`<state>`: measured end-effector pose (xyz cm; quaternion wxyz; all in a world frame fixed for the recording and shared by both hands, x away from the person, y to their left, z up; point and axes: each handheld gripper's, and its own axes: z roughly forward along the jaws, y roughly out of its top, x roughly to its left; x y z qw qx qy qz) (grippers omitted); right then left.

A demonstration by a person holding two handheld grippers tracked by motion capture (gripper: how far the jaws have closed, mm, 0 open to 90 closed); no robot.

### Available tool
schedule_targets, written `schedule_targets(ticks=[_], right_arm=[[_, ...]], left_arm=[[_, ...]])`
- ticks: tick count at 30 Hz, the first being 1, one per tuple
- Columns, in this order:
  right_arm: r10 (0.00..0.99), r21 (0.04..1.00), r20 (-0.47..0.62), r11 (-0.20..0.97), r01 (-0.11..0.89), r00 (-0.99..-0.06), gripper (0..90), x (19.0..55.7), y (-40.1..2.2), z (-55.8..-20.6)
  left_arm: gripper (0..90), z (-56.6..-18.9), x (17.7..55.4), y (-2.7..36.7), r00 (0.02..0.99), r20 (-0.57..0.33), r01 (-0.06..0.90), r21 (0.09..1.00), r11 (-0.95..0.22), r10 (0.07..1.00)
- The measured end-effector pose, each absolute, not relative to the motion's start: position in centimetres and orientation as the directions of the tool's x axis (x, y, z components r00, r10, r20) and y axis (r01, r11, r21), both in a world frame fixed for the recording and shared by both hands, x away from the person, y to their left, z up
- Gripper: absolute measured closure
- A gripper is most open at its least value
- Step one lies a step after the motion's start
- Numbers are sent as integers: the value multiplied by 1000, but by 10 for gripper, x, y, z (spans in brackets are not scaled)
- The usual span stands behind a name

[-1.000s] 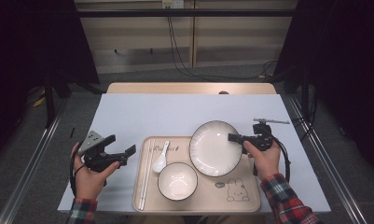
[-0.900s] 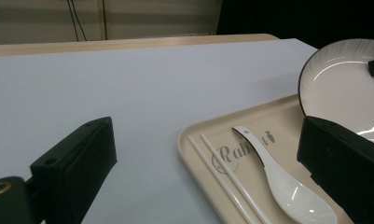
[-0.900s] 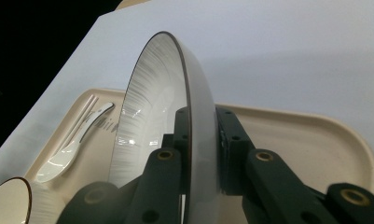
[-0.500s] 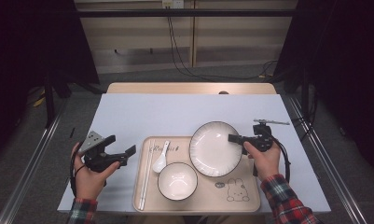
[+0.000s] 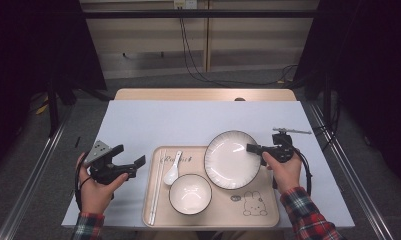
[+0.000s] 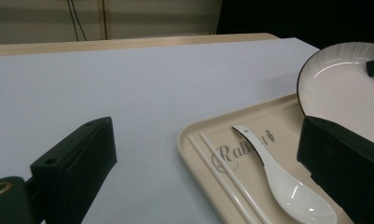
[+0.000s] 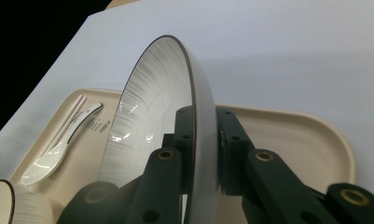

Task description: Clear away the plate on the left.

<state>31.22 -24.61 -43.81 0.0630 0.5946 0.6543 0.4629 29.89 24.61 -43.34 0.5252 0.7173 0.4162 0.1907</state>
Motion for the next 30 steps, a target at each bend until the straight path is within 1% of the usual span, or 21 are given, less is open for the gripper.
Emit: schedule_targets(ticks=[7,16,30], right_arm=[[845,676,463,-144,722,-266,809,311,-249,-441],[856,689,439,-124,714,-275,814,307,-251,-441],[866,706,423,-130,697,-267,815,295,-252,-442]], left_arm=[[47,-433,299,246,579,-165,396,913,-99,798],[46,-433,300,245,585,-168,396,913,-100,793],[47,-432,299,245,581,-165,391,915,-96,797]])
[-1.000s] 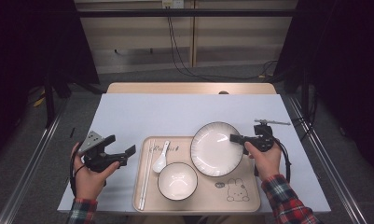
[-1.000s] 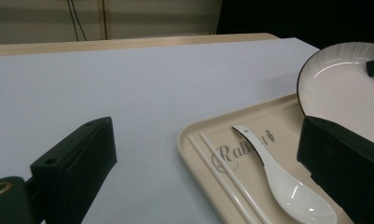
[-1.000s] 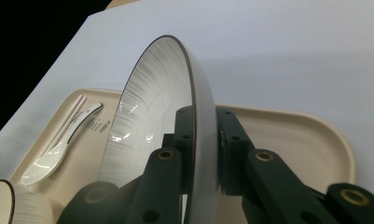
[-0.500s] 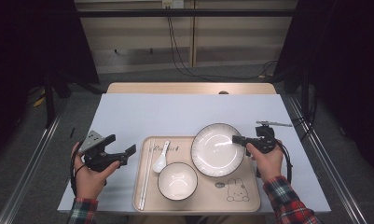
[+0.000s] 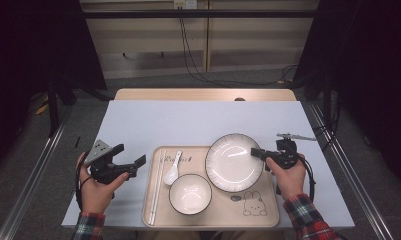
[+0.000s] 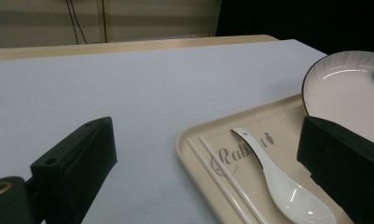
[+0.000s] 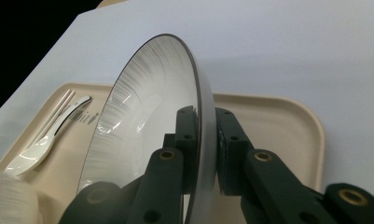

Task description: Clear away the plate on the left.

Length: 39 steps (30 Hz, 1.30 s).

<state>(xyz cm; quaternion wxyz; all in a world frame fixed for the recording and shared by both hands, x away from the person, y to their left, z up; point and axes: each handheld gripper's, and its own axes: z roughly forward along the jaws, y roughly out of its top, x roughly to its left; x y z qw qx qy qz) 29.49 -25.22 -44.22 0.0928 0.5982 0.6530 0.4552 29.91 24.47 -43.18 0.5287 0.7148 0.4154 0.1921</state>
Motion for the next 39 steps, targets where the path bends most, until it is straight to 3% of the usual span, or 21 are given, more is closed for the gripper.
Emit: schedule_targets(ticks=[39], right_arm=[[895,719,390,-149,679,-216,821,276,-263,-453]], left_arm=[[49,-431,306,238,594,-151,382,918,-111,790]])
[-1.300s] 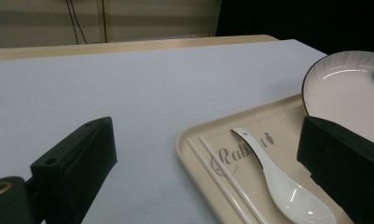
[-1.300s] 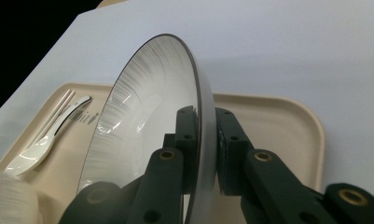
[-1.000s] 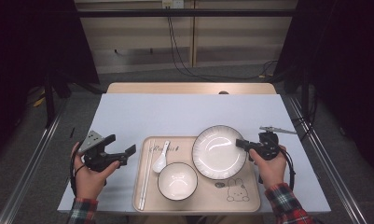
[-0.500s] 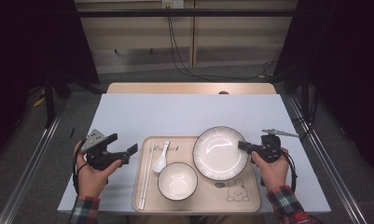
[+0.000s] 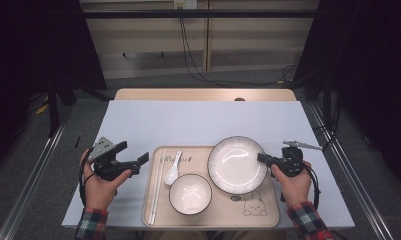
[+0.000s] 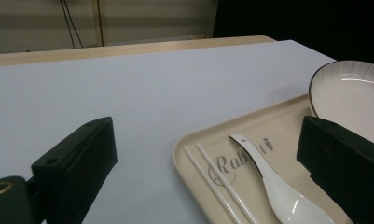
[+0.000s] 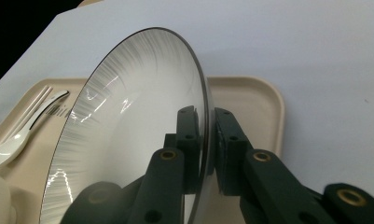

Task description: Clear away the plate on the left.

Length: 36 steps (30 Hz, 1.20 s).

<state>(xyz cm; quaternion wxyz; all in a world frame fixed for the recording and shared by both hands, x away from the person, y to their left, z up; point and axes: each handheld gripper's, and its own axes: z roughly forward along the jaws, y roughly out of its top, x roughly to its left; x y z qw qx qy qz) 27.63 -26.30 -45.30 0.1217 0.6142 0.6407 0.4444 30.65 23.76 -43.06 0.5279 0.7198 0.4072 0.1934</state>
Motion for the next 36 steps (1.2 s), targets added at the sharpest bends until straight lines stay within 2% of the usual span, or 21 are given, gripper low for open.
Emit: schedule_targets(ticks=[36], right_arm=[[900,692,385,-135,709,-204,806,269,-270,-462]], left_arm=[[50,-431,309,232,609,-147,380,916,-124,779]])
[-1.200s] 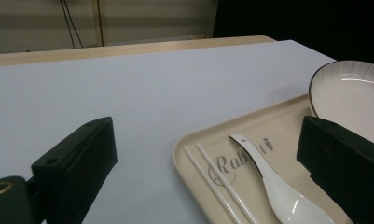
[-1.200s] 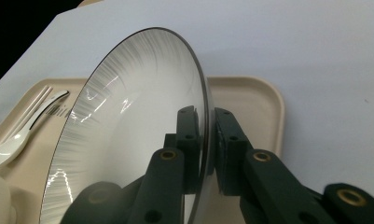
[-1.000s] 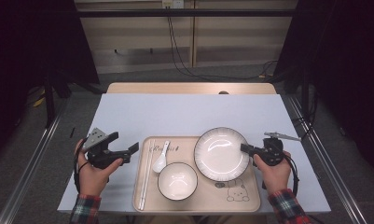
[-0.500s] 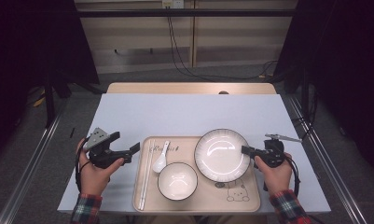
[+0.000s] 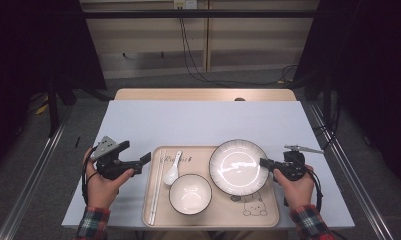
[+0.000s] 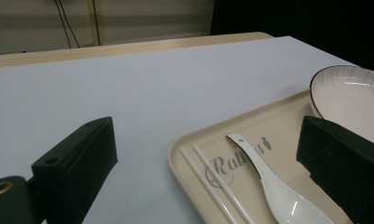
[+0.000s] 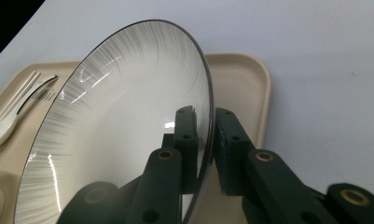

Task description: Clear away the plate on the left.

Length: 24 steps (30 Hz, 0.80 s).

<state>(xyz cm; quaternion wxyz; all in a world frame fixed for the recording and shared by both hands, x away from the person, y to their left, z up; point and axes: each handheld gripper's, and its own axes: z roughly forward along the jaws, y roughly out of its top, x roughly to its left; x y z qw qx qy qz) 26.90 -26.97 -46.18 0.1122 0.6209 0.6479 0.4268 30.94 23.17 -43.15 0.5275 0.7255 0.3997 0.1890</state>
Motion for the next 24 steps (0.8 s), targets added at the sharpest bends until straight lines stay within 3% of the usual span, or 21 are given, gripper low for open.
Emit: schedule_targets(ticks=[24], right_arm=[[909,689,364,-117,715,-203,794,265,-272,-466]], left_arm=[[50,-433,313,228,618,-153,384,915,-127,771]])
